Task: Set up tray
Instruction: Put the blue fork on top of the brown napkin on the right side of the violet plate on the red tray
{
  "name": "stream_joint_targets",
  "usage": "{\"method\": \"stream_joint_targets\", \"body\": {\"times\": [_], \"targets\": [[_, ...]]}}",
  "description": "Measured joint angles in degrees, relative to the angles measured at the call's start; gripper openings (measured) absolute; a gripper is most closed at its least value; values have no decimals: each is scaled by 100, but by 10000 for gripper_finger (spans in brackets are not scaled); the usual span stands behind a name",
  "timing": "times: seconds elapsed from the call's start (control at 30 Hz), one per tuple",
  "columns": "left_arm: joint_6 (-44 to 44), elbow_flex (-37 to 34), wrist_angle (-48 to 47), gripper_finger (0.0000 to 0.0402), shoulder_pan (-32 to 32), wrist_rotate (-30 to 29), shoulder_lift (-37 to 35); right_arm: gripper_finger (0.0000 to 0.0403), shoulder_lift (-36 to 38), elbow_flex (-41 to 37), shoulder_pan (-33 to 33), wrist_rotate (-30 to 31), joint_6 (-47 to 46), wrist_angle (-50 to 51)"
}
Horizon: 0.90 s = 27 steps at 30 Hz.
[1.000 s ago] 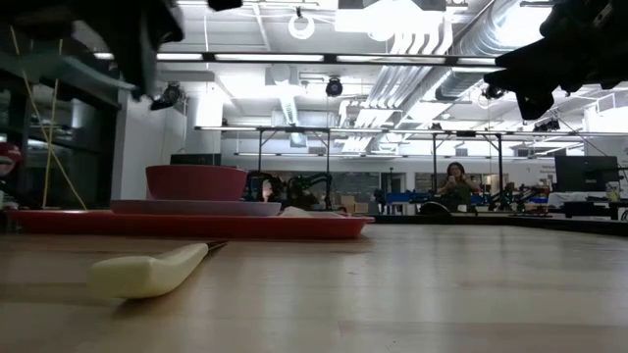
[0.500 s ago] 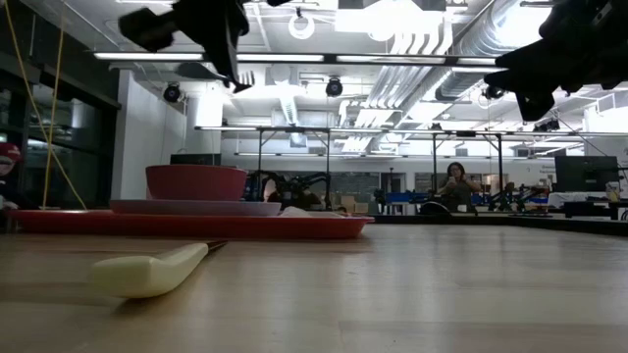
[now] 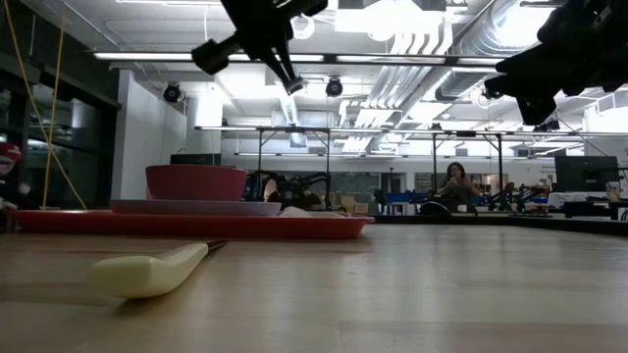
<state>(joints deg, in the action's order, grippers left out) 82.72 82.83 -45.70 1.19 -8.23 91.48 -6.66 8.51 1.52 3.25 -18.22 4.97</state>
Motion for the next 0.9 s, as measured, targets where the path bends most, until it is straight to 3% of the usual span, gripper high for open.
{"method": "stream_joint_targets", "body": {"times": [0.2, 0.37, 0.73, 0.9], "targets": [[0, 3, 669, 10, 200, 80, 332, 118, -2, 0, -1, -2, 22, -2], [-192, 349, 653, 10, 406, 178, 643, 118, -2, 0, 0, -2, 24, 0], [-903, 1560, 51, 10, 951, 362, 1501, 118, -2, 0, -2, -22, 24, 2], [-1032, 1744, -297, 10, 1108, 485, 1752, 119, -2, 0, -1, -26, 26, 15]]}}
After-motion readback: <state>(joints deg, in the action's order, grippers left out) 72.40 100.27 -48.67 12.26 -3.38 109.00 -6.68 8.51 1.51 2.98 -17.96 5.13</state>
